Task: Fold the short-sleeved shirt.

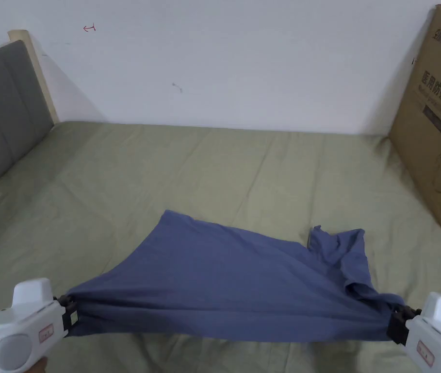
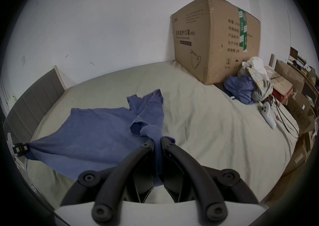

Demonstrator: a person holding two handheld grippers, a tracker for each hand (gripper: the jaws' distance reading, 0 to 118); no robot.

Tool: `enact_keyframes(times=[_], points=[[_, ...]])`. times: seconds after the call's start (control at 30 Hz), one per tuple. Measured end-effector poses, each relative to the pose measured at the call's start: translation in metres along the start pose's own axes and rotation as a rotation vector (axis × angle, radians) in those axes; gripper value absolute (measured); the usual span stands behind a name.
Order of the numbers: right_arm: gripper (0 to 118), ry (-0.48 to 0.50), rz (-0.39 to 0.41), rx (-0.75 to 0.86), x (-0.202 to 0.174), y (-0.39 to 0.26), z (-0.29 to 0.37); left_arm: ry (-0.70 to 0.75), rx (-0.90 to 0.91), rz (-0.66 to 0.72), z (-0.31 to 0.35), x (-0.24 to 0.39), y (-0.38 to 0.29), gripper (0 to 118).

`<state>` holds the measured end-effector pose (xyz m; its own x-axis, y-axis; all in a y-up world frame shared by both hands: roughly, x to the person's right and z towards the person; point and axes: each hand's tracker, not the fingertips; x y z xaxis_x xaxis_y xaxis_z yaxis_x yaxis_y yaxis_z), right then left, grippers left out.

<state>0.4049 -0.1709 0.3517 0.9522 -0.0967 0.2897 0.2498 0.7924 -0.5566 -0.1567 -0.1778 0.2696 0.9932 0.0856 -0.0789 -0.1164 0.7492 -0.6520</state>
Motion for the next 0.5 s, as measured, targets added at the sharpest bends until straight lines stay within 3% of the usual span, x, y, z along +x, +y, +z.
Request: enact_keyframes(times=[0.13,0.17,0.27,0.3,0.4,0.43,0.5], points=[[5,-0.019,0.009,-0.029,0.008,-0.032,0.021,0.007,-0.030,-0.001,0.020,-0.008,-0.031,2],[5,-0.112,0.068,-0.008,0.014,-0.040,0.023,0.008,-0.041,-0.003,0.024,-0.010,-0.037,2],[5,-0.119,0.057,-0.056,0.021,-0.064,0.032,0.021,-0.062,-0.023,0.034,-0.013,-0.056,2],[5,-0.074,0.005,-0.099,0.022,-0.072,0.034,0.025,-0.069,-0.028,0.036,-0.014,-0.061,2],[5,-0.094,-0.009,-0.155,0.028,-0.092,0.035,0.039,-0.106,-0.028,0.039,-0.017,-0.078,2],[5,-0.150,0.026,-0.153,0.031,-0.097,0.033,0.048,-0.120,-0.029,0.038,-0.017,-0.083,2],[5,-0.163,0.025,-0.205,0.033,-0.108,0.024,0.066,-0.166,-0.025,0.032,-0.019,-0.092,2]])
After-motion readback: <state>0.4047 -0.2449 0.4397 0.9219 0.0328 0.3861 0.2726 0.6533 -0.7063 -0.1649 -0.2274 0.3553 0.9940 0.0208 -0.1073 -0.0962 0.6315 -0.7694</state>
